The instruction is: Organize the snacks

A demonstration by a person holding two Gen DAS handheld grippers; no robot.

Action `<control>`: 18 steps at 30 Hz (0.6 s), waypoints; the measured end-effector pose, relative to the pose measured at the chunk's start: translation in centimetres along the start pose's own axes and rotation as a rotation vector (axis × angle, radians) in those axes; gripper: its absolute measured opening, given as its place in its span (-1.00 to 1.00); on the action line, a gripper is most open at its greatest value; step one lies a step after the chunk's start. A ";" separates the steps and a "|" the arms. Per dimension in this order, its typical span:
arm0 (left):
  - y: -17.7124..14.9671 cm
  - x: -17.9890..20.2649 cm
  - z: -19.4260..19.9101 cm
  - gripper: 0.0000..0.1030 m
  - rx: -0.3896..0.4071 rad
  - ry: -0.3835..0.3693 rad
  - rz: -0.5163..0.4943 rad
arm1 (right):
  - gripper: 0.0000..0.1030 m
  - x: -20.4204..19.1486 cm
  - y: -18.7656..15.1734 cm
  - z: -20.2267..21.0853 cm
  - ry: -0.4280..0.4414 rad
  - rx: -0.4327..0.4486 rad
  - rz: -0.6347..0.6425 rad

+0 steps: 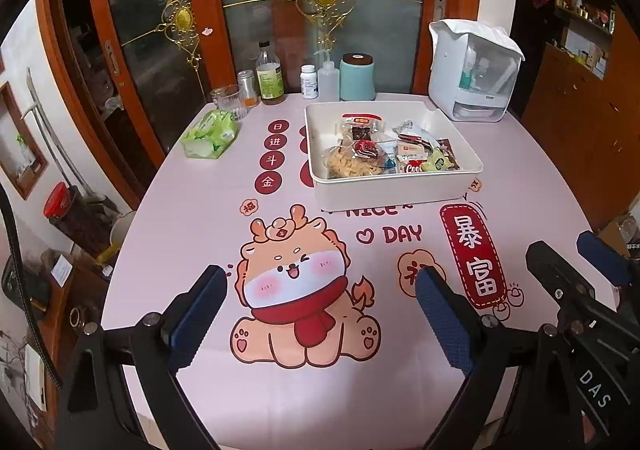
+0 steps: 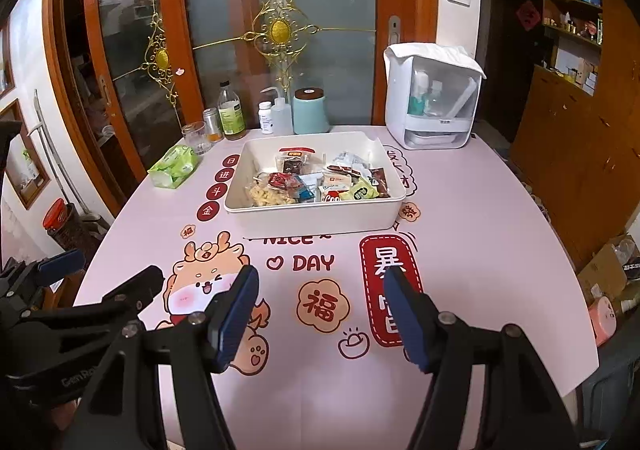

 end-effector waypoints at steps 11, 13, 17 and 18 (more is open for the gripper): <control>-0.1 0.5 -0.5 0.84 -0.018 0.000 0.015 | 0.27 0.5 -0.1 -0.5 0.012 -0.008 0.001; -0.1 0.5 -0.5 0.84 -0.018 0.001 0.014 | 0.27 0.4 0.0 -0.5 0.013 -0.008 -0.001; -0.1 0.6 -0.6 0.84 -0.019 0.001 0.013 | 0.27 0.5 -0.1 -0.6 0.019 -0.010 -0.005; -0.1 0.6 -0.5 0.84 -0.019 0.001 0.013 | 0.27 0.5 -0.1 -0.7 0.020 -0.011 -0.005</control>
Point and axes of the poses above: each gripper's, at about its wrist camera, not at the fingertips, and z roughly against the way its jaws point, x to its right, y to its top, the point moved 5 cm from there along -z, roughly the way its jaws point, and after that the axes turned 15 degrees about z, right-handed, at the moved point
